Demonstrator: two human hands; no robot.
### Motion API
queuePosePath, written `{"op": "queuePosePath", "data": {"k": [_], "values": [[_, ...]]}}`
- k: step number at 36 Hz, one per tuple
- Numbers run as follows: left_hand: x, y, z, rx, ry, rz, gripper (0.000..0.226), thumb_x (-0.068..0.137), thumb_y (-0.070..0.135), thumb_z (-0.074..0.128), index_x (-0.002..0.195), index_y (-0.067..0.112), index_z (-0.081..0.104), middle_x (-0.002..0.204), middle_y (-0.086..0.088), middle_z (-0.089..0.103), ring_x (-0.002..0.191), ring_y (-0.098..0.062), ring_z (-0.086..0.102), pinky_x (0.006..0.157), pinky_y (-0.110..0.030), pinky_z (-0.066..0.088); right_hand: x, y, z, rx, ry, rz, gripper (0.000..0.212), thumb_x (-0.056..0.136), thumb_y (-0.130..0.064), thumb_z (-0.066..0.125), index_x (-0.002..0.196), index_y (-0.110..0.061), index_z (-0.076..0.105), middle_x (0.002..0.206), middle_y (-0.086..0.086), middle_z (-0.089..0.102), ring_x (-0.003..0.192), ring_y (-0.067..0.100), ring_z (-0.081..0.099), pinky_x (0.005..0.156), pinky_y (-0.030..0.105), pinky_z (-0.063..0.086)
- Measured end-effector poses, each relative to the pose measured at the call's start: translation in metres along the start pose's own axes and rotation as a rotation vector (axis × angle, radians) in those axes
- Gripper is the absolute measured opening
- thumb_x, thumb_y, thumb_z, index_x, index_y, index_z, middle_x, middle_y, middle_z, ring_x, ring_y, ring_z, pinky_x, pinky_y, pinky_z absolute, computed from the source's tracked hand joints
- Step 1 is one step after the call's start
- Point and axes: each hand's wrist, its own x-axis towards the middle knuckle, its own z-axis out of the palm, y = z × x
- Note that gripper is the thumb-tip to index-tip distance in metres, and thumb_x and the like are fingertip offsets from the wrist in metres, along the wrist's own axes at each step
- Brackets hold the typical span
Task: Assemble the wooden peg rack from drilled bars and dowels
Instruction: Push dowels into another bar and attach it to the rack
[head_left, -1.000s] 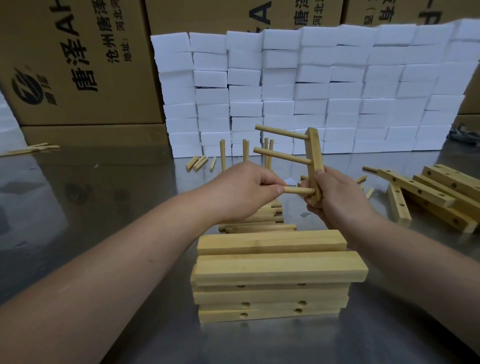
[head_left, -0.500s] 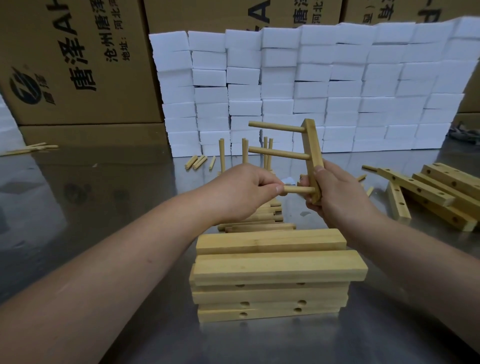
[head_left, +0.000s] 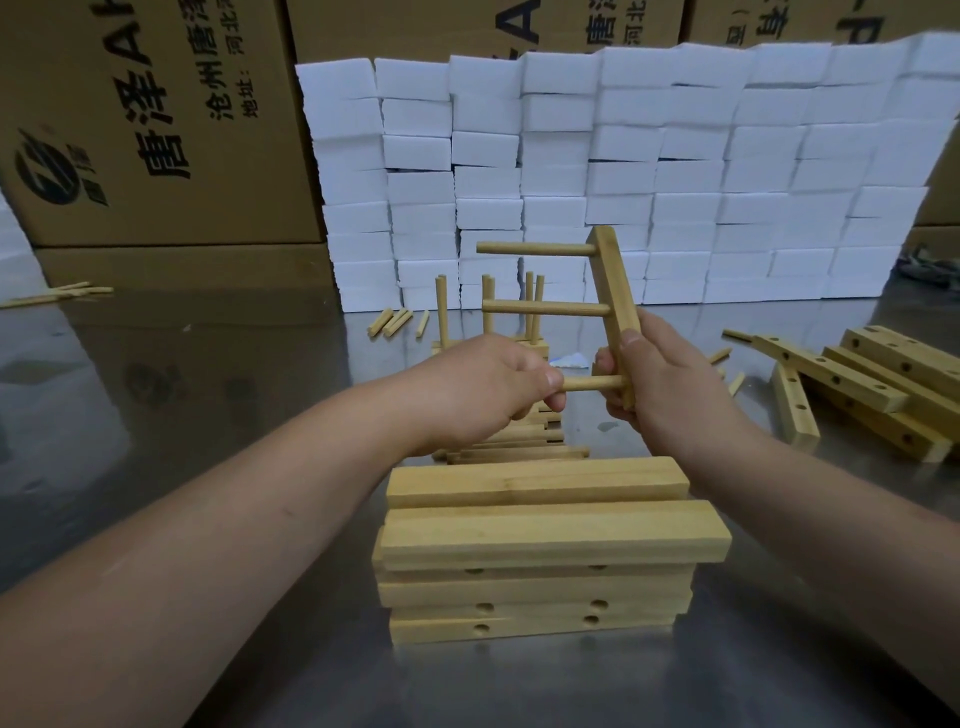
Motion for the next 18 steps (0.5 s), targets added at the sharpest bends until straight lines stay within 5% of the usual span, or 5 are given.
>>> {"op": "queuePosePath", "data": {"k": [8,18], "values": [[0.001,0.002,-0.002,-0.197,-0.072,-0.064,0.034,0.098,0.024,0.042,0.068,0.014,0.056,0.04,0.011,0.035,0.038,-0.007,0.03,0.043,-0.019,0.031,0.001,0.003,0.002,0.002,-0.011,-0.07,0.028,0.1,-0.021,0.029,0.09,-0.036,0.05,0.073,-0.006,0.051,0.06,0.01,0.045,0.057,0.025,0.042],[0.007,0.001,-0.011,-0.268,0.014,-0.071,0.028,0.093,0.028,0.051,0.076,0.012,0.068,0.043,0.01,0.036,0.039,-0.007,0.029,0.039,-0.017,0.03,0.001,0.002,-0.005,-0.046,-0.058,-0.078,0.03,0.099,-0.025,0.032,0.089,-0.017,0.059,0.075,-0.009,0.061,0.068,0.005,0.053,0.066,0.022,0.046]]}}
